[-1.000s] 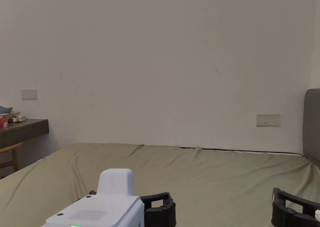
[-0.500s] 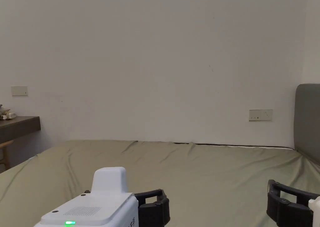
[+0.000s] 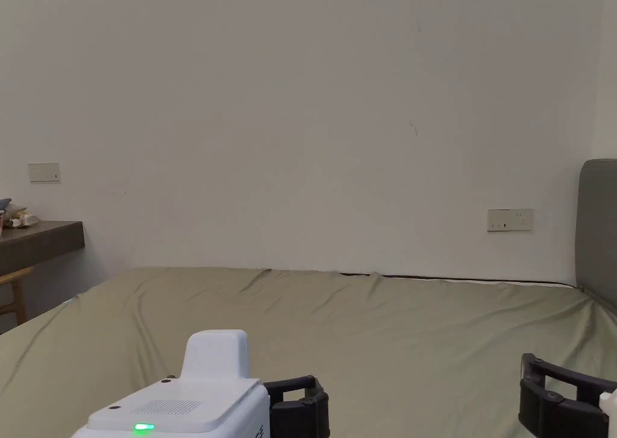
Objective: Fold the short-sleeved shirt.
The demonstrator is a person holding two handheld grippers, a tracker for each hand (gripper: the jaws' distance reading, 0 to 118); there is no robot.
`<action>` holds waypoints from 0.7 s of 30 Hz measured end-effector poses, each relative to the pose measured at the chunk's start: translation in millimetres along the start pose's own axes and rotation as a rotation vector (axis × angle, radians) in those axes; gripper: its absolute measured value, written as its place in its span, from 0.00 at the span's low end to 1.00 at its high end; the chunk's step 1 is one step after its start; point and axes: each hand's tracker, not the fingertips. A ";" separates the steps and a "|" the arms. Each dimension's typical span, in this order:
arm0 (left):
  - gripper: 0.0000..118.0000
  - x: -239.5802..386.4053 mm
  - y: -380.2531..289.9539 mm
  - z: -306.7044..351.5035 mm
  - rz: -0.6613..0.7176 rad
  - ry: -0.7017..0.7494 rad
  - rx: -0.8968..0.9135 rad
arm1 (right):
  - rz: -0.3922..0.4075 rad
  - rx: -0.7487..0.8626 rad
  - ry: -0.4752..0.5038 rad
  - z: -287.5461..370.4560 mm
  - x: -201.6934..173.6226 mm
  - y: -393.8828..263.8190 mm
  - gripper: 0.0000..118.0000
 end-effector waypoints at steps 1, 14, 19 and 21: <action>1.00 0.6 0.5 -0.3 0.000 0.009 -0.002 | -0.004 -0.001 -0.001 -0.2 -0.2 0.3 1.00; 1.00 -5.4 -4.4 -8.0 0.067 0.000 -0.089 | -0.016 0.009 -0.005 2.7 2.5 3.5 1.00; 1.00 -5.8 -0.7 -8.8 0.052 0.001 -0.088 | -0.014 0.006 -0.007 0.9 2.7 3.4 1.00; 1.00 -5.6 0.5 -8.9 0.046 0.000 -0.084 | -0.019 0.004 -0.006 0.2 3.0 3.2 1.00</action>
